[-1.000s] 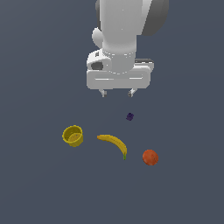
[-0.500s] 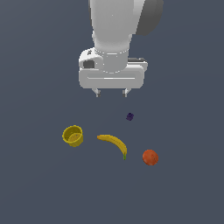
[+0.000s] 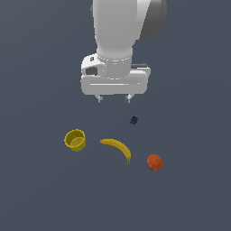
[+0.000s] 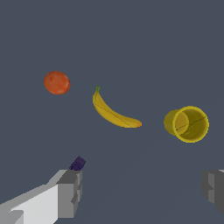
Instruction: Pick up a designated object from a clutter of objects.
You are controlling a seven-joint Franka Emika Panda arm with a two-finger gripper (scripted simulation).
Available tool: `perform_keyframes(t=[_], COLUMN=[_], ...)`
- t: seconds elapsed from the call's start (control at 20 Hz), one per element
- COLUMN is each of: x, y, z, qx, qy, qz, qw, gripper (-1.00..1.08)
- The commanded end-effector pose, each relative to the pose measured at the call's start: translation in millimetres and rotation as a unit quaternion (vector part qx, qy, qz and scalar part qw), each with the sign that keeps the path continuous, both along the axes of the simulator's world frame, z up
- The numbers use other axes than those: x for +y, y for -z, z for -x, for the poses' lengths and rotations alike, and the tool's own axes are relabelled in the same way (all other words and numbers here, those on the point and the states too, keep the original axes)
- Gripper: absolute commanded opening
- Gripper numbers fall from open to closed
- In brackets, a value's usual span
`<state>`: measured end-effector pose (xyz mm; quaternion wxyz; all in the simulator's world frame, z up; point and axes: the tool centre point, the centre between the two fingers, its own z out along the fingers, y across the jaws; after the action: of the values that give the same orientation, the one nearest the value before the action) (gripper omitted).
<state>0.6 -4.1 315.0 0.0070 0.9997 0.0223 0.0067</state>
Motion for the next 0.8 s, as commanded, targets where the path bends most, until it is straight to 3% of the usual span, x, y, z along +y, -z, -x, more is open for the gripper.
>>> perform_keyframes(t=[0.0,0.4,0.75], x=[0,0,2], y=[8,49,103], z=[-3,-20,-37], qx=[0.001,0.004,0.007], qy=[-0.014,-0.091,-0.187], qz=[0.001,0.006,0.008], qw=[0.9999,0.9959,0.9823], gripper=[1.0,1.0,1.0])
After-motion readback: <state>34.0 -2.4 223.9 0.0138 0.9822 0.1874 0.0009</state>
